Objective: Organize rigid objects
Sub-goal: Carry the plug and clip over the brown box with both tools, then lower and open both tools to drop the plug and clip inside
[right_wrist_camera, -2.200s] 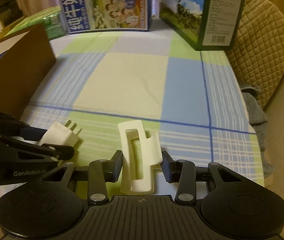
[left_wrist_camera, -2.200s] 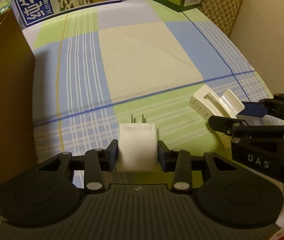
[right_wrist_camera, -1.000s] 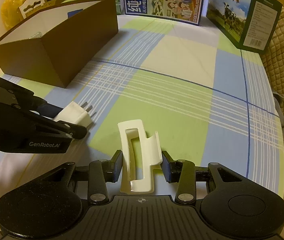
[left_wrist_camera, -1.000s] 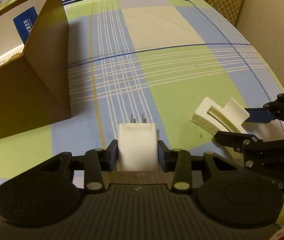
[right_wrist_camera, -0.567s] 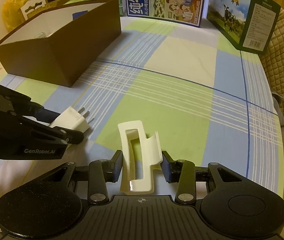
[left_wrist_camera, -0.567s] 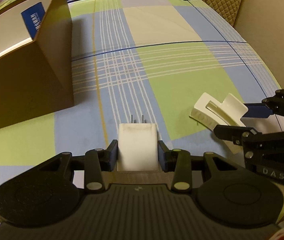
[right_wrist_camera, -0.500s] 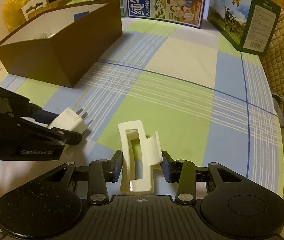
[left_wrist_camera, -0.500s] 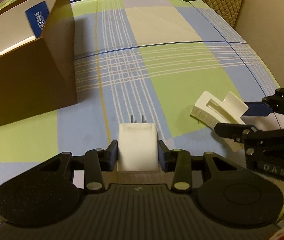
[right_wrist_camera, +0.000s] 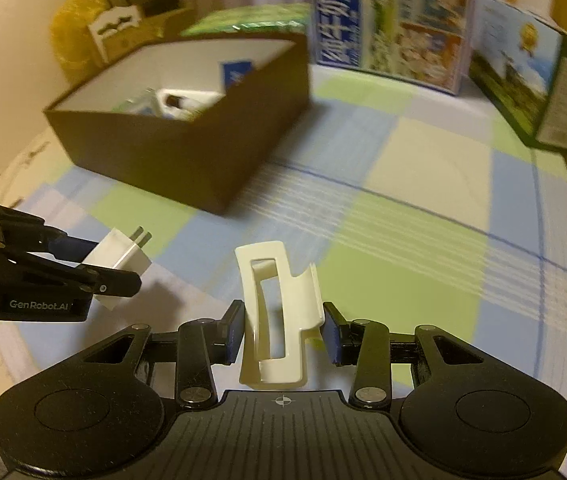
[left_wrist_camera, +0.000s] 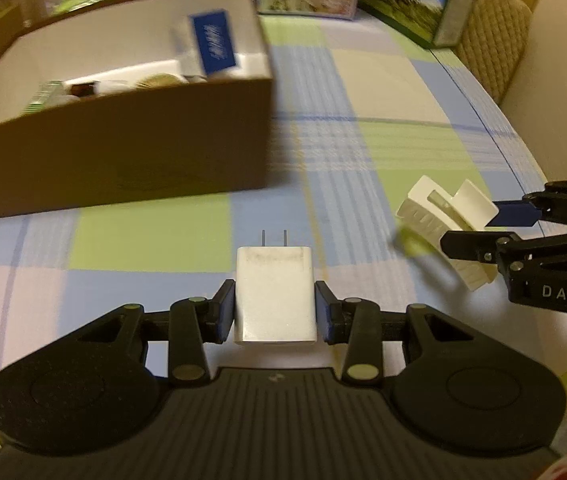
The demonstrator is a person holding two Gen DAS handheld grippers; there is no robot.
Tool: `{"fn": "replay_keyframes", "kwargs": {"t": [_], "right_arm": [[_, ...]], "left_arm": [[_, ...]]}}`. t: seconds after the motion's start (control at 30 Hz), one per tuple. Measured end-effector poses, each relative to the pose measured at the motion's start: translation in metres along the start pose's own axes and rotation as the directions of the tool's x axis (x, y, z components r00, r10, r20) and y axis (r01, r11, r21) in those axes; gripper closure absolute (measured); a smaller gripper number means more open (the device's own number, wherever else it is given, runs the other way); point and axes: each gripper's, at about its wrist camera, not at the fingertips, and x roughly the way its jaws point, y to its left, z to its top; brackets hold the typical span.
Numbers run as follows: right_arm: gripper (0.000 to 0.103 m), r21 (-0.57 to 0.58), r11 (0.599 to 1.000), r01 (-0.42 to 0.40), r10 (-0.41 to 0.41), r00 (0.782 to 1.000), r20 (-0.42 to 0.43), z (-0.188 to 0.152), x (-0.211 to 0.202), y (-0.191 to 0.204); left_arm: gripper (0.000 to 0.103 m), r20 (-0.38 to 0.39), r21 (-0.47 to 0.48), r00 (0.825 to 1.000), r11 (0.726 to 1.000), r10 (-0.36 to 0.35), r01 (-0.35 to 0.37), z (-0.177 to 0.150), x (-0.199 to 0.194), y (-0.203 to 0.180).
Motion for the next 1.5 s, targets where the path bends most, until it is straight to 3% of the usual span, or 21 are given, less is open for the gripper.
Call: {"fn": "replay_keyframes", "kwargs": {"t": [0.4,0.67,0.9,1.17,1.5], "right_arm": [[0.066,-0.079,0.983,-0.165,0.174,0.976,0.129,0.083,0.001,0.064],[0.066,-0.117,0.979,-0.166,0.186,0.966,0.181,0.137,0.019,0.083],[0.066,-0.141,0.980,-0.139,0.163,0.971,0.176,0.167,0.043,0.088],[0.066,-0.096,0.989,-0.111,0.123,0.983,0.136,0.190,0.077,0.085],[0.066,-0.033,0.995,-0.094,0.096,0.993,0.065,0.197,0.112,0.083]], "left_arm": [[0.067,0.167,-0.060,0.985,0.998,0.046,-0.037,0.037,-0.069,0.068],[0.067,0.233,-0.041,0.970,0.997,0.068,-0.060,0.072,-0.080,0.108],[0.067,0.260,-0.035,0.963,0.997,0.077,-0.070,0.107,-0.073,0.142],[0.067,0.222,-0.029,0.973,0.998,0.063,-0.059,0.141,-0.040,0.170],[0.067,0.101,-0.008,0.995,1.000,0.016,-0.015,0.151,0.006,0.181]]}}
